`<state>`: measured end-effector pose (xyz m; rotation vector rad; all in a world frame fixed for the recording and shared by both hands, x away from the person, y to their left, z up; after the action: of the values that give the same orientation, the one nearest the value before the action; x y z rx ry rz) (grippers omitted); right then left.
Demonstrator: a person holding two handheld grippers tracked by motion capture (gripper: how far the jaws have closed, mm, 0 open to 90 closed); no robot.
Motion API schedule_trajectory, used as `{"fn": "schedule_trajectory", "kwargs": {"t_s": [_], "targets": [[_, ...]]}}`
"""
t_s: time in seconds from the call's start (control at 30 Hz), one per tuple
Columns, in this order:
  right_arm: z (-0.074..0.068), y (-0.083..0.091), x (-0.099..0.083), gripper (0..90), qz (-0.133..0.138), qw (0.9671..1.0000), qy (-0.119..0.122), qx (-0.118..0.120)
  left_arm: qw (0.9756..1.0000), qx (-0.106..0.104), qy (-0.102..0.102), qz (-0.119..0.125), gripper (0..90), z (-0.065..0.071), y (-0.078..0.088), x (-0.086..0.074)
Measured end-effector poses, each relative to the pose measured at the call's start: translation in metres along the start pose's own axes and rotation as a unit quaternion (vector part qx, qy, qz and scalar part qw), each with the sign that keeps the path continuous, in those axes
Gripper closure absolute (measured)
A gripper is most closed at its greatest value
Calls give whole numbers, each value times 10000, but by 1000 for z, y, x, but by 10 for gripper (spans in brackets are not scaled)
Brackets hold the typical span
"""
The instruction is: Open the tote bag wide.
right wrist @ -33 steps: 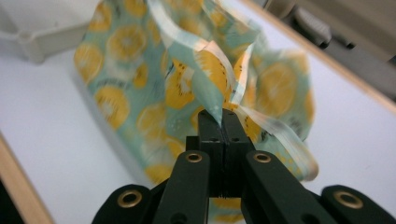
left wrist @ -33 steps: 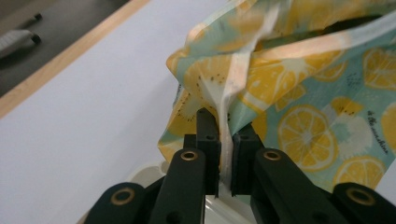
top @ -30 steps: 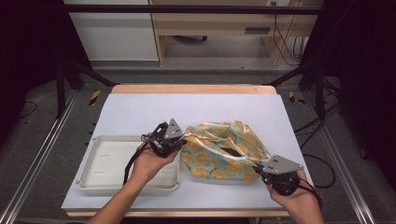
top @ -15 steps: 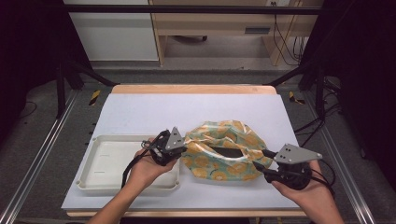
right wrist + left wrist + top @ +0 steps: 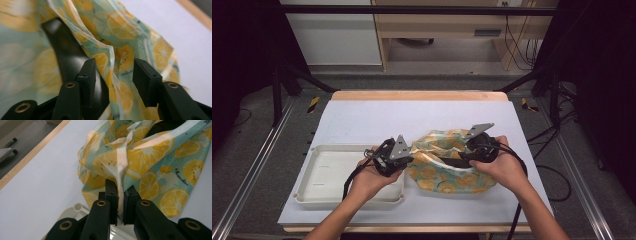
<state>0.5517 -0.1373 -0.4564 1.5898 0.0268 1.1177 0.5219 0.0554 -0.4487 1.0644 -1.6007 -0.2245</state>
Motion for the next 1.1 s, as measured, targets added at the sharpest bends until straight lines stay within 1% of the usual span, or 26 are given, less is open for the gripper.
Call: {"fn": "schedule_trajectory", "kwargs": {"t_s": [0.03,0.07,0.1,0.13,0.17,0.2,0.23,0.3,0.33,0.37,0.4,0.43,0.53,0.57,0.6,0.63,0.67,0.77,0.8,0.83,0.87,0.93,0.97,1.0,1.03,1.1], "targets": [[0,-15,-2,528,-181,9998,-67,20,10000,-11,2,16,854,0,1,0],[0,-15,-2,528,-181,9998,-67,20,10000,-12,5,33,854,0,1,1],[1,-24,-6,545,-382,9992,-144,-30,10000,-10,-9,30,854,0,1,1],[1,-24,-6,545,-382,9992,-144,-30,10000,-10,-9,30,854,0,1,1],[1,-29,-11,584,-568,9982,-182,-17,10000,-15,-2,39,854,0,1,2],[1,-29,-11,584,-568,9982,-182,-17,10000,-15,-2,39,854,0,1,2],[1,-32,-13,761,-610,9980,-186,16,10000,-9,-1,41,854,0,1,2],[1,-28,-13,865,-613,9979,-200,-27,10000,4,9,47,854,0,2,2],[1,-28,-13,865,-613,9979,-200,-27,10000,4,9,47,854,0,2,2],[1,-19,-9,898,-414,9987,-280,-13,10000,12,30,78,854,0,4,3],[1,-19,-9,898,-414,9987,-280,-13,10000,12,30,78,854,0,4,3],[2,-13,-6,900,-258,9992,-296,-37,10000,20,35,76,854,0,5,3],[1,11,4,900,265,9992,-275,-82,10000,46,38,59,854,-4,6,4],[0,27,9,900,567,9980,-215,-169,10000,55,47,52,854,-5,6,5],[0,27,9,900,567,9980,-215,-169,10000,55,47,52,854,-5,6,5],[-1,44,12,900,903,9954,-221,-217,9999,82,58,41,854,-6,5,5],[-1,44,12,900,903,9954,-221,-217,9999,82,58,41,855,-6,5,5],[-3,71,13,900,1392,9895,-202,-337,9999,119,82,12,855,-8,3,5],[-7,91,11,900,1721,9843,-174,-352,9998,142,100,-11,857,-10,1,5],[-9,97,9,900,1817,9826,-140,-347,9998,154,100,-22,858,-11,1,5],[-9,97,9,900,1817,9826,-140,-347,9998,173,119,-26,858,-12,0,5],[-17,112,3,900,2060,9781,-62,-304,9996,254,145,-18,861,-16,-1,6],[-27,123,-7,900,2218,9748,35,-221,9993,311,183,-15,865,-19,-1,6],[-27,123,-7,900,2218,9748,35,-221,9993,311,183,-15,867,-19,-1,6],[-38,128,-19,900,2260,9740,133,-84,9991,366,206,-17,868,-21,-2,6],[-43,129,-24,900,2320,9726,168,2,9988,408,278,8,869,-24,-5,8]]}}
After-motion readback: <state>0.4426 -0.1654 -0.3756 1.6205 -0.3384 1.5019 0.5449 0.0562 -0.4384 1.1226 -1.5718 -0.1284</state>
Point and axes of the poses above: each handheld gripper's, and its own axes: y roughly backward along the jaws, x roughly out of its top, z roughly to its right, the point moved 10 cm from there along -y, roughly forward along the jaws, and after that the axes turned 8 degrees about -y, right-handed, at the moved point
